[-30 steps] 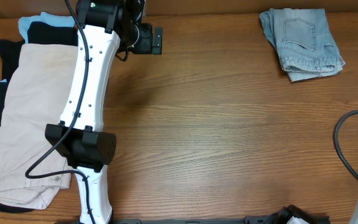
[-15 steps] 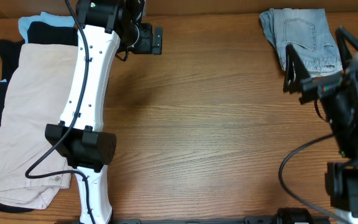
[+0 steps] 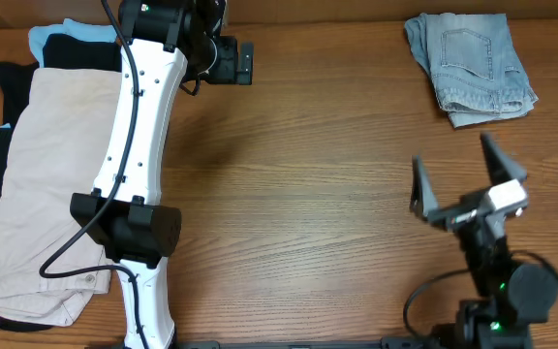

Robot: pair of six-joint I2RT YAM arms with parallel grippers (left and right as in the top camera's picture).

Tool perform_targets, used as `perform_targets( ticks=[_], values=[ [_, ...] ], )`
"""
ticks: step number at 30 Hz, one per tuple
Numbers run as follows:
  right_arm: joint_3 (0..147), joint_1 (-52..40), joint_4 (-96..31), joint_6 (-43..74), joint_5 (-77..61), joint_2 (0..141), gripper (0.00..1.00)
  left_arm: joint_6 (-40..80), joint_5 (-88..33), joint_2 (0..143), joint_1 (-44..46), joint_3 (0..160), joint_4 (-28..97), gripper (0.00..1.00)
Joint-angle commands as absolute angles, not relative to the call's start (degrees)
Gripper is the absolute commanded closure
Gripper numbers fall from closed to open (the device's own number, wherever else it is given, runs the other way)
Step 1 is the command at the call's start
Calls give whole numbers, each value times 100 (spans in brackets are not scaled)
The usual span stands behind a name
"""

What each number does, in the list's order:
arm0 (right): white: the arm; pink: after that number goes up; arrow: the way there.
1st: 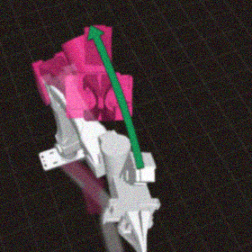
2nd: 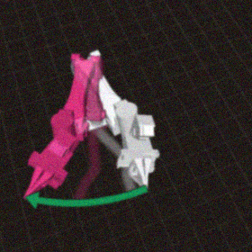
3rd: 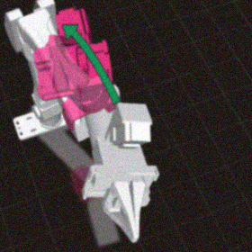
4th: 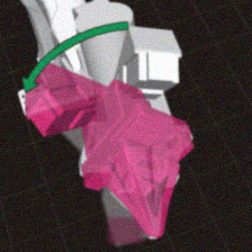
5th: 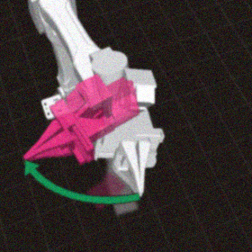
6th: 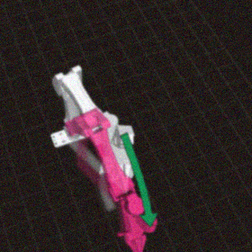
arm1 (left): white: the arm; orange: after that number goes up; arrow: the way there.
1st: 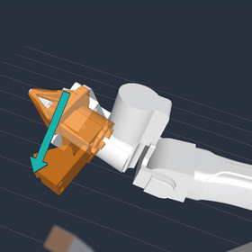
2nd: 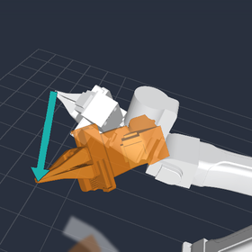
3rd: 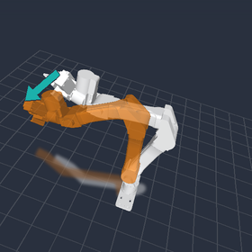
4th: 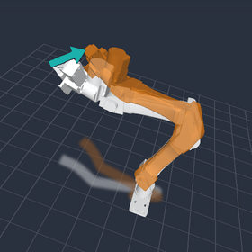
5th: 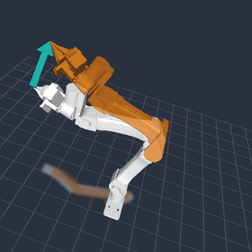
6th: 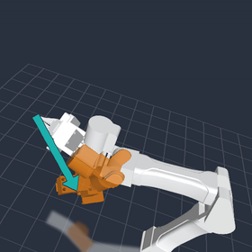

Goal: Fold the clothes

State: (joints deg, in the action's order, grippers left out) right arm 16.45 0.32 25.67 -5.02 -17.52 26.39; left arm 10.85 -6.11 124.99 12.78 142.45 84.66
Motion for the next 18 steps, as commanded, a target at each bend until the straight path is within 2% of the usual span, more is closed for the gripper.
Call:
perform_targets(
  ticks=[1,7,18],
  values=[
    [941,1,2596,-569,-1653,2075,0,1184,-554,12529,1315,14208,8464,0],
    [45,1,2587,-626,-1354,1190,0,1181,-554,12529,1315,14208,8462,0],
    [45,-1,362,-600,-1356,5,0,1181,-554,12529,1315,14208,8464,0]
  ],
)
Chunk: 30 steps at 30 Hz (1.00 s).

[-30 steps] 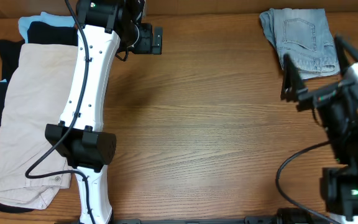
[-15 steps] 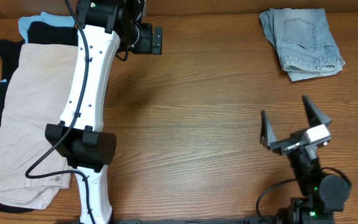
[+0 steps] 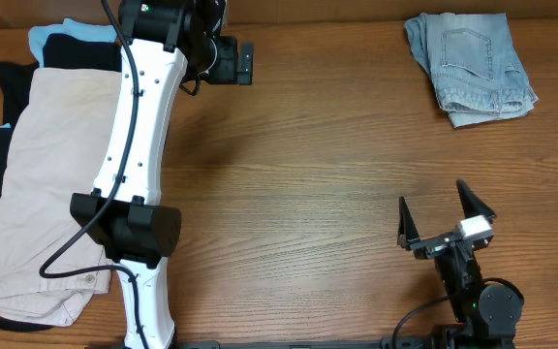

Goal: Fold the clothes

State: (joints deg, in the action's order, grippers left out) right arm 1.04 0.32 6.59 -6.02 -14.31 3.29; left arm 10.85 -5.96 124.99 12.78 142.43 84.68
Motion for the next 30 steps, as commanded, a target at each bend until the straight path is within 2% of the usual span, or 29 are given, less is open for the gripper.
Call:
perform_targets(
  ticks=[1,4,25,30],
  values=[
    [45,-5,259,-604,-1354,21,0,1184,-554,12529,1315,14208,8464,0],
    [45,-3,-349,-602,-1354,16,0,1181,-554,12529,1315,14208,8464,0],
    [49,-3,-346,-602,-1354,38,0,1184,-552,12529,1310,14208,8464,0],
    [49,-3,-346,-602,-1354,38,0,1166,-493,12110,1474,14208,8455,0]
  ],
)
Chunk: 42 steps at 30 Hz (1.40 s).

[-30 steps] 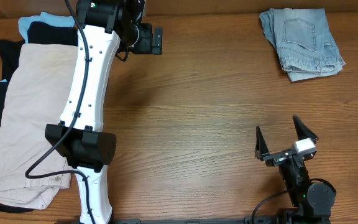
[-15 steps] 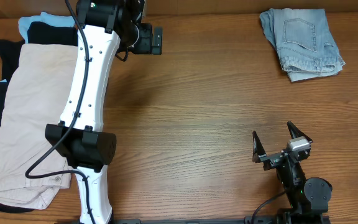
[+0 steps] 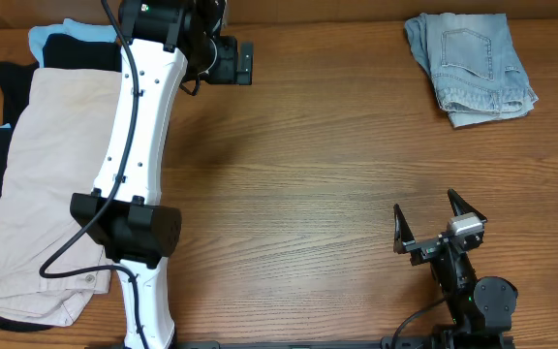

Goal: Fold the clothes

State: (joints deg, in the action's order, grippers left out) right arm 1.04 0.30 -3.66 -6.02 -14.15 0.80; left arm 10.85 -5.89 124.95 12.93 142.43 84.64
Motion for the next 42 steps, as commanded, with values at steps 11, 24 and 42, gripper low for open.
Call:
perform_targets(
  ticks=[11,24,42],
  values=[
    [49,-3,-346,-602,-1354,38,0,1315,40,9050,1219,11496,5520,0],
    [49,-3,-346,-602,-1354,38,0,1846,-274,4661,-305,5050,2429,0],
    [49,-3,-346,-602,-1354,38,0,1848,-73,744,-329,69,-1052,0]
  ],
)
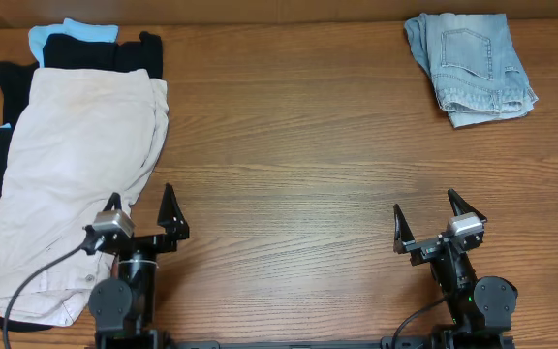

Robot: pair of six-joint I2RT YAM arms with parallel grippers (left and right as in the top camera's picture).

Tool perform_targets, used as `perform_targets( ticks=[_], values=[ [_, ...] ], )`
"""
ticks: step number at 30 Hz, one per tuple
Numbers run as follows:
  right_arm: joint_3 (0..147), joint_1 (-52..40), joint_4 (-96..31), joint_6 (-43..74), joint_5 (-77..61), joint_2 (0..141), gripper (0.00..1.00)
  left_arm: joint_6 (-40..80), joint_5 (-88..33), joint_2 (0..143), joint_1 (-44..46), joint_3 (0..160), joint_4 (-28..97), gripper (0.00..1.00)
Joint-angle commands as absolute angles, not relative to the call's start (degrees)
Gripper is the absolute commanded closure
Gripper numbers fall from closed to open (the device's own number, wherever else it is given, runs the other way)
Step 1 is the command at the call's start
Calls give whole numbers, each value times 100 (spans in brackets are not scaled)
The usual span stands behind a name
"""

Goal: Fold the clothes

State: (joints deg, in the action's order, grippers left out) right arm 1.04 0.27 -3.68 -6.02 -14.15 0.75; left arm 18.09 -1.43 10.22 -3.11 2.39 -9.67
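Note:
Beige shorts (71, 174) lie spread flat on top of a pile of black and light blue clothes (27, 58) at the table's left. Folded light denim shorts (471, 66) lie at the far right corner. At the near edge, beside the beige shorts' lower hem, my left gripper (141, 212) is drawn back, open and empty. My right gripper (431, 221) sits open and empty at the near right, far below the denim.
The wooden table (289, 145) stretches between the pile and the denim. Both arm bases stand at the near edge.
My left arm was stretched up along the pile with its gripper near the far edge; it now sits folded back at the near edge, leaving the beige shorts fully in sight. The right arm is unchanged.
At first the left arm reached to the far edge, with the right gripper raised, open, at mid right. The right gripper then stood lower and nearer its base. Later the left arm was back at the near edge too. No garment shifted.

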Motion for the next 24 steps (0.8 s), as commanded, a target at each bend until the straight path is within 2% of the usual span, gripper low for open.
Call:
perform_targets(
  ticks=[1,10,24],
  values=[
    [49,-3,-346,-602,-1354,38,0,1848,-60,635,-325,23,-976,0],
    [49,-3,-346,-602,-1354,38,0,1699,80,21,-296,32,451,0],
    [49,-3,-346,-602,-1354,38,0,1584,23,25,-301,32,447,0]
  ],
)
